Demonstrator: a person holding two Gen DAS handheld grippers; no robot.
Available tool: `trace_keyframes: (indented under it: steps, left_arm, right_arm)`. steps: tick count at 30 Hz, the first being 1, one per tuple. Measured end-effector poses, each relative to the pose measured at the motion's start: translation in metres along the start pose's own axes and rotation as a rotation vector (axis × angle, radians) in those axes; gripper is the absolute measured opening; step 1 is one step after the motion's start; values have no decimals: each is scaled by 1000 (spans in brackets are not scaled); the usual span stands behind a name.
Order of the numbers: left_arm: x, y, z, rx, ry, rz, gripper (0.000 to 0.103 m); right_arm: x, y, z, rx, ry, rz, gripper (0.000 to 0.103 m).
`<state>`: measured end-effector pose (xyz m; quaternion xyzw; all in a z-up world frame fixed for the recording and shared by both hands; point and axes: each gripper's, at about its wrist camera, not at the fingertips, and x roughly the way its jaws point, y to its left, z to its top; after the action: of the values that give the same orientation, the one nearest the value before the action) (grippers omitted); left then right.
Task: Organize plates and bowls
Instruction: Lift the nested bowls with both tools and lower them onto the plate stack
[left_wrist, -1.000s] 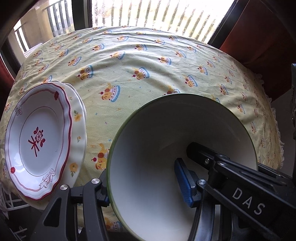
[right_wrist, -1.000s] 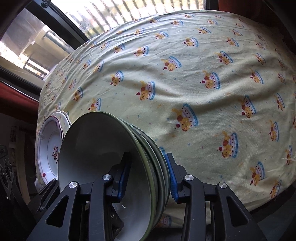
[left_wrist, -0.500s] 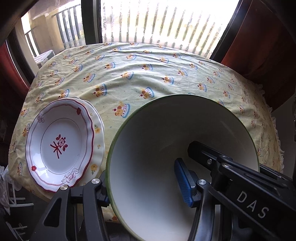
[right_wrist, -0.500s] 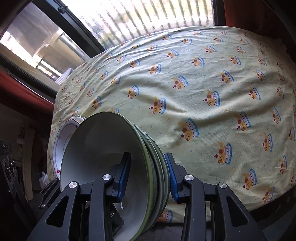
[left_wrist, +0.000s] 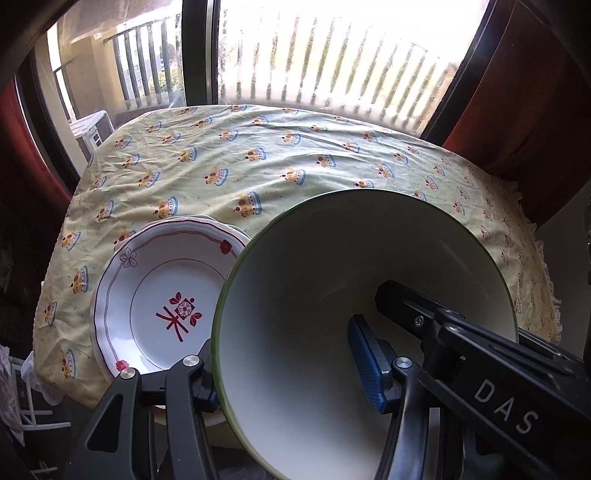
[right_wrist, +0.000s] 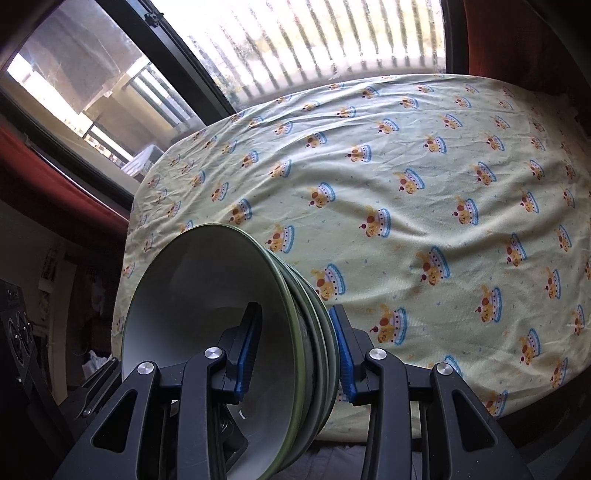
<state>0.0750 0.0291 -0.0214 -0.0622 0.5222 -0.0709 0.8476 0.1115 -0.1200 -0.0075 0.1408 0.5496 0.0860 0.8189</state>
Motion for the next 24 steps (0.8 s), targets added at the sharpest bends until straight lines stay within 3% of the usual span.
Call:
trace_keyframes:
  steps: [13,24]
  left_arm:
    - [3,78,15,66,24,-44,56]
    - [23,123,20,72,112,-60,56]
  right_arm:
    - [29,79,-5,52,-27,-57,41]
    - [69,113,-6,122,10,-83,41]
